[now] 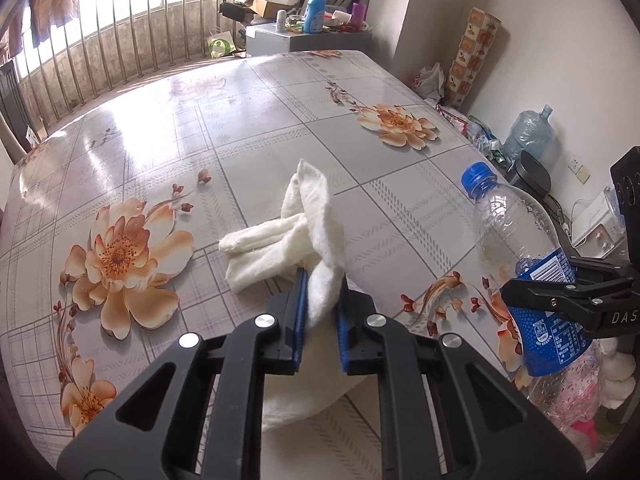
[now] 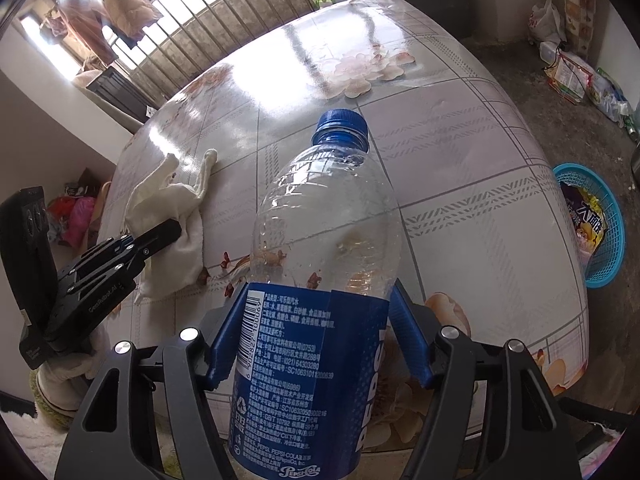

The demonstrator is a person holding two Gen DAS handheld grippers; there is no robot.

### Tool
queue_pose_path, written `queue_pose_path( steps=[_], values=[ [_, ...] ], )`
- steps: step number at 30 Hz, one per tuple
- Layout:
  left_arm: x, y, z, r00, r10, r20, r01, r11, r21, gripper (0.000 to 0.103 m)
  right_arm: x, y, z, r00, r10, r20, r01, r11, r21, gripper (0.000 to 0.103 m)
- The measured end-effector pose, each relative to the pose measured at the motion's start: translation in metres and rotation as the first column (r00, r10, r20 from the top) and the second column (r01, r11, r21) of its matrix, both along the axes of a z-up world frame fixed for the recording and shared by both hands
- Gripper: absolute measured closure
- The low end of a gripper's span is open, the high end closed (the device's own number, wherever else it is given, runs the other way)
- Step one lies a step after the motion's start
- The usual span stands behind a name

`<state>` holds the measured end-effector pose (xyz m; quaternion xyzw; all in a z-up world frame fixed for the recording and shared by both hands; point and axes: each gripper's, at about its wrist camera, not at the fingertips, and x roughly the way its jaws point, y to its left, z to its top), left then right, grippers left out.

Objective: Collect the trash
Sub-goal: 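Lift the white cloth with the left tool while the right tool holds the bottle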

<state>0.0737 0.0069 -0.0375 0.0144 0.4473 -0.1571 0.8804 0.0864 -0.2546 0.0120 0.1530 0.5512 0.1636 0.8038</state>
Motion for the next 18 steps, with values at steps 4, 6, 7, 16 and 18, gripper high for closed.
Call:
queue_pose_path(
  steps=[4,6,7,16,18],
  values=[
    [-0.002,0.001,0.003,1.0,0.007,0.019,-0.007,1.0,0.013,0.093,0.0,0.001,0.002,1.0,0.001,0.009,-0.001,1.0,-0.005,0.038],
    [-0.002,0.002,0.004,1.0,0.013,0.026,-0.013,1.0,0.015,0.093,0.001,0.001,0.003,1.0,0.001,0.014,-0.001,1.0,-0.008,0.039],
    [-0.003,0.003,0.005,0.999,0.014,0.03,-0.015,1.0,0.018,0.093,0.001,0.002,0.004,1.0,0.001,0.016,-0.001,1.0,-0.008,0.039],
    [-0.01,0.01,0.016,0.997,0.027,0.076,-0.03,0.999,0.037,0.094,0.003,0.006,0.013,0.999,0.011,0.042,-0.01,1.0,-0.007,0.041],
    [-0.013,0.012,0.019,0.996,0.03,0.084,-0.033,0.999,0.037,0.094,0.003,0.006,0.015,0.999,0.011,0.047,-0.011,1.0,-0.003,0.041]
  ],
)
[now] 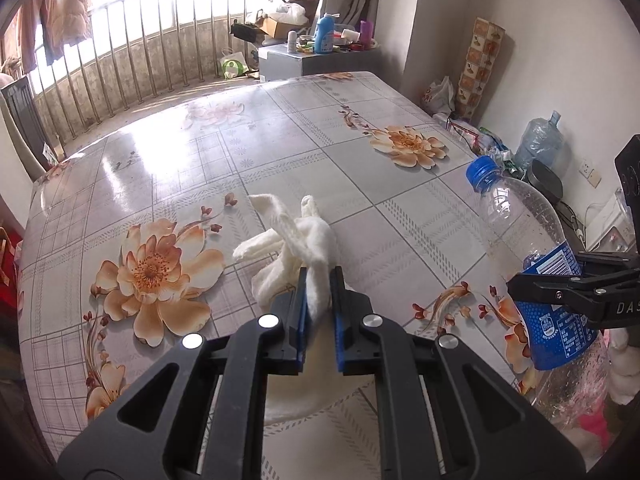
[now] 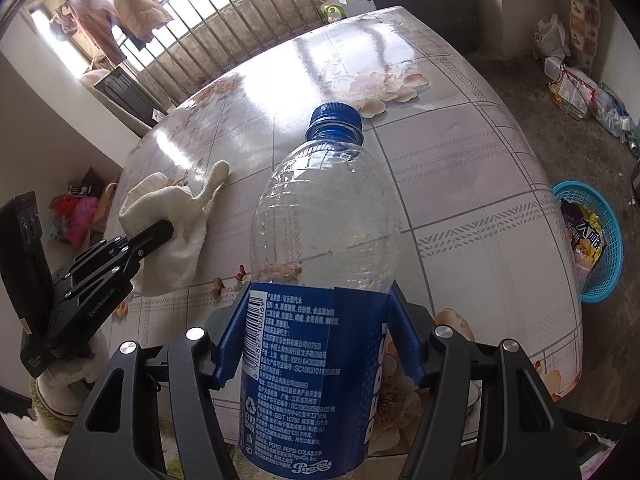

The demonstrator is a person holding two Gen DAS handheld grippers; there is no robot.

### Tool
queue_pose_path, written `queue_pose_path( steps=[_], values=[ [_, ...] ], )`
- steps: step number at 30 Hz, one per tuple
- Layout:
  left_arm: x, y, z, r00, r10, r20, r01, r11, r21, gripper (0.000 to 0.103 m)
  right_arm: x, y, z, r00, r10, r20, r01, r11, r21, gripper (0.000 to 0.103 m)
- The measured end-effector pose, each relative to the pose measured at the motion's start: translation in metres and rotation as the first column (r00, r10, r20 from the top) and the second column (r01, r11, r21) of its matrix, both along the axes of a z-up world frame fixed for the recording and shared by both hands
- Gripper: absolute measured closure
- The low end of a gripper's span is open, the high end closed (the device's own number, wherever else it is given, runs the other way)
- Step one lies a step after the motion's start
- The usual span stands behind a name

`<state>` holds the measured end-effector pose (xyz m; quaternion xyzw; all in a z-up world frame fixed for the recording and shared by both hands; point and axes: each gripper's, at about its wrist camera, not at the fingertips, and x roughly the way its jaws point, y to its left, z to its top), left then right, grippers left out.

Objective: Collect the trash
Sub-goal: 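Lift the white cloth with the left tool while the right tool holds the bottle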

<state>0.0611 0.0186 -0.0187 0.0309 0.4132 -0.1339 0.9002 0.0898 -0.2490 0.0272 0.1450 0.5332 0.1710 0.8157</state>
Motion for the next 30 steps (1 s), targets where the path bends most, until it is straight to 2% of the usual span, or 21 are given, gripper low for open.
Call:
queue_pose_path(
  steps=[10,18,22,30],
  values=[
    [-0.021,0.011,0.024,0.998,0.0,0.065,0.002,1.0,-0.022,0.095,-0.003,0.0,0.016,0.999,-0.015,0.035,0.014,0.999,0.043,0.043],
    [-0.031,0.021,0.048,0.993,-0.056,0.104,0.067,0.992,-0.103,0.095,-0.011,-0.009,0.029,0.995,-0.065,0.074,0.057,0.992,0.111,0.043],
    [-0.03,0.016,0.059,0.989,-0.086,0.12,0.098,0.99,-0.1,0.095,-0.014,-0.019,0.031,0.992,-0.1,0.083,0.085,0.981,0.172,0.044],
    [-0.025,-0.006,0.075,0.983,-0.111,0.146,0.126,0.988,-0.092,0.095,-0.022,-0.035,0.034,0.985,-0.141,0.103,0.115,0.967,0.225,0.044]
  ],
)
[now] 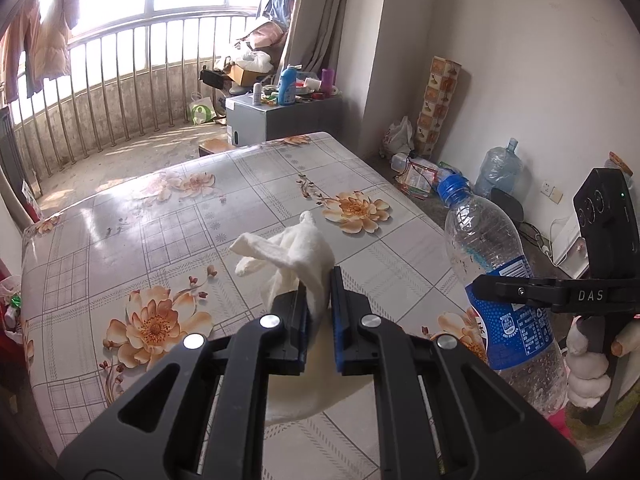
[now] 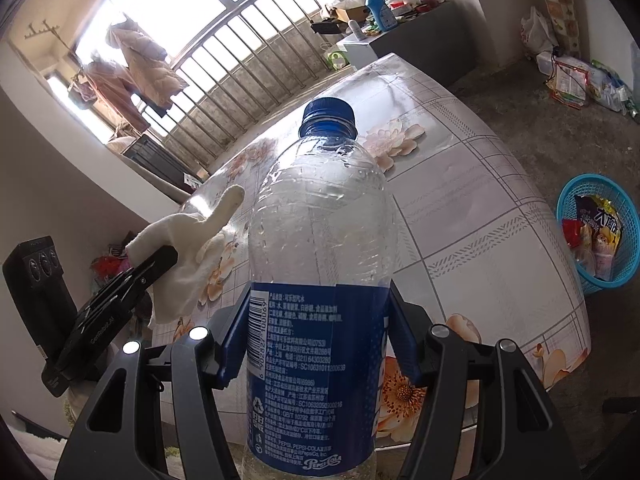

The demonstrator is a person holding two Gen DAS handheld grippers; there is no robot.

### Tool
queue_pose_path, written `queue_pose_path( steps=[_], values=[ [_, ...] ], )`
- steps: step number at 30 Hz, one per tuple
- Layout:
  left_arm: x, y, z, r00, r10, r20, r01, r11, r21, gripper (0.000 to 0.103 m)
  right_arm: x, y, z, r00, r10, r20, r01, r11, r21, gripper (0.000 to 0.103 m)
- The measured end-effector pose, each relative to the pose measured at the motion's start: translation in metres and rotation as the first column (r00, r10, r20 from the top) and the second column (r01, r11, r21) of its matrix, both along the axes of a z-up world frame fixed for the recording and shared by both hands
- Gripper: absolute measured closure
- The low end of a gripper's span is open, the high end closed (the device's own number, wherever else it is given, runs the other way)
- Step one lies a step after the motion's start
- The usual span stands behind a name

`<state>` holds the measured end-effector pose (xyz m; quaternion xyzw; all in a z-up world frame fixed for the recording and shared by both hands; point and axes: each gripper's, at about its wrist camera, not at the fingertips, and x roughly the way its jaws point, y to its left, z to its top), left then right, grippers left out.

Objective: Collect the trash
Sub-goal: 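Lift the white cloth with the left tool while the right tool holds the bottle, then carry the white cloth and Pepsi bottle over the blue wastebasket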

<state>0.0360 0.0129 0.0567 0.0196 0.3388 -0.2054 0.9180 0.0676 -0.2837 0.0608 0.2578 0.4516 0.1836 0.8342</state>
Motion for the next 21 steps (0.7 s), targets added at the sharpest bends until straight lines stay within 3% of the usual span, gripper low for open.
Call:
queue_pose_path(
  steps=[21],
  values=[
    [0.022,-0.089,0.01,0.988,-0.154,0.015,0.153,0.986,0.062,0.095,-0.021,-0.056,-0.021,0.993,-0.119,-0.008,0.119,0.987,0.112,0.044]
  ],
)
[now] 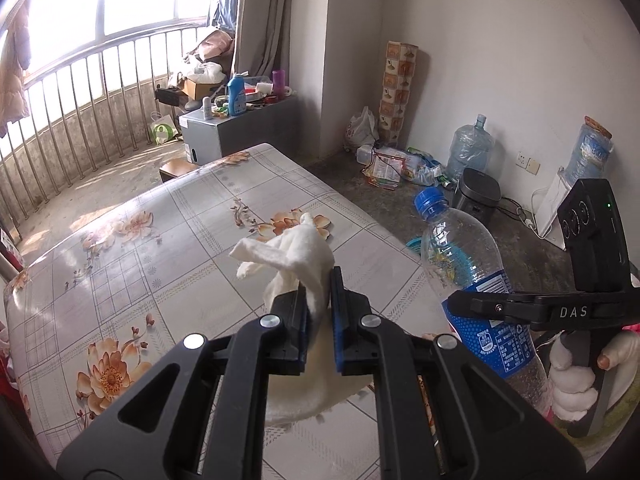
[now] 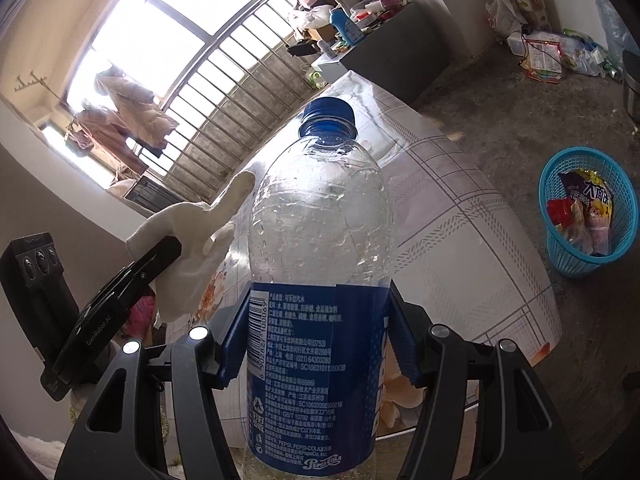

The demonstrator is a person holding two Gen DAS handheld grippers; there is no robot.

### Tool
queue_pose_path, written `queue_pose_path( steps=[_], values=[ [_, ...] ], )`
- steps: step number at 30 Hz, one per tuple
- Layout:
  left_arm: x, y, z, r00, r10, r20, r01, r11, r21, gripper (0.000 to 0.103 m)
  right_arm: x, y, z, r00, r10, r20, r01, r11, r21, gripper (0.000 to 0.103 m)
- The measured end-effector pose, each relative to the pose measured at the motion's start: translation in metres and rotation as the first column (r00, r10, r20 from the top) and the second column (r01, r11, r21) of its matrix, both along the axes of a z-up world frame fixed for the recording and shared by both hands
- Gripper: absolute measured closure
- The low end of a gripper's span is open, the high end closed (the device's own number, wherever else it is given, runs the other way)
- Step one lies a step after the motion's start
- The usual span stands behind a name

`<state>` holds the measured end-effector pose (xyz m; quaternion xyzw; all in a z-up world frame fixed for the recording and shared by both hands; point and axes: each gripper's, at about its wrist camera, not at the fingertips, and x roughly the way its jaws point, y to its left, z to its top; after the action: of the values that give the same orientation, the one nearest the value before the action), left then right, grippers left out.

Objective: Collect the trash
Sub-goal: 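Carry the white cloth and Pepsi bottle over the blue wastebasket, then open both tools to drop the cloth and bottle into the basket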

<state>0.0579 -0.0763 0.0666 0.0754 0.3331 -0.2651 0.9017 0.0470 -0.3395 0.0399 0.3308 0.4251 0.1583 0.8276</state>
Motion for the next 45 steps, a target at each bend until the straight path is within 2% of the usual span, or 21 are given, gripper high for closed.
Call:
queue_pose_path(
  steps=[15,22,26,30,33,35,37,41,43,44,45],
  values=[
    [0.015,-0.087,-0.011,0.988,-0.149,-0.025,0.151,0.987,0.058,0.095,-0.019,-0.051,-0.02,0.991,-0.129,-0.026,0.131,0.988,0.086,0.044],
    [0.028,-0.135,-0.02,0.971,-0.226,-0.081,0.23,0.972,0.045,0.095,-0.029,-0.098,-0.032,0.968,-0.245,-0.044,0.249,0.962,0.109,0.044],
    [0.041,-0.171,-0.024,0.952,-0.28,-0.127,0.284,0.959,0.017,0.095,-0.048,-0.15,-0.045,0.92,-0.386,-0.069,0.391,0.915,0.1,0.044],
    [0.055,-0.214,-0.035,0.919,-0.341,-0.2,0.342,0.939,-0.03,0.095,-0.068,-0.201,-0.07,0.838,-0.527,-0.14,0.539,0.839,0.073,0.044],
    [0.073,-0.25,-0.053,0.868,-0.395,-0.303,0.388,0.918,-0.084,0.095,-0.081,-0.226,-0.092,0.77,-0.601,-0.213,0.626,0.777,0.069,0.044],
    [0.086,-0.275,-0.068,0.831,-0.414,-0.373,0.407,0.908,-0.1,0.095,-0.084,-0.236,-0.107,0.736,-0.627,-0.255,0.663,0.745,0.08,0.044],
    [0.096,-0.3,-0.084,0.808,-0.421,-0.411,0.421,0.902,-0.095,0.095,-0.08,-0.242,-0.12,0.713,-0.638,-0.291,0.685,0.723,0.093,0.044],
    [0.12,-0.349,-0.114,0.772,-0.425,-0.472,0.447,0.892,-0.071,0.095,-0.052,-0.255,-0.14,0.708,-0.624,-0.331,0.686,0.718,0.114,0.043],
    [0.132,-0.375,-0.129,0.766,-0.415,-0.49,0.453,0.89,-0.046,0.089,-0.031,-0.267,-0.152,0.704,-0.625,-0.338,0.692,0.711,0.127,0.043],
    [0.139,-0.388,-0.136,0.76,-0.417,-0.499,0.46,0.887,-0.041,0.07,-0.02,-0.275,-0.161,0.69,-0.634,-0.348,0.705,0.699,0.124,0.042],
    [0.147,-0.398,-0.144,0.765,-0.401,-0.504,0.449,0.893,-0.029,0.046,-0.008,-0.283,-0.17,0.677,-0.645,-0.354,0.716,0.689,0.115,0.042]
  ],
)
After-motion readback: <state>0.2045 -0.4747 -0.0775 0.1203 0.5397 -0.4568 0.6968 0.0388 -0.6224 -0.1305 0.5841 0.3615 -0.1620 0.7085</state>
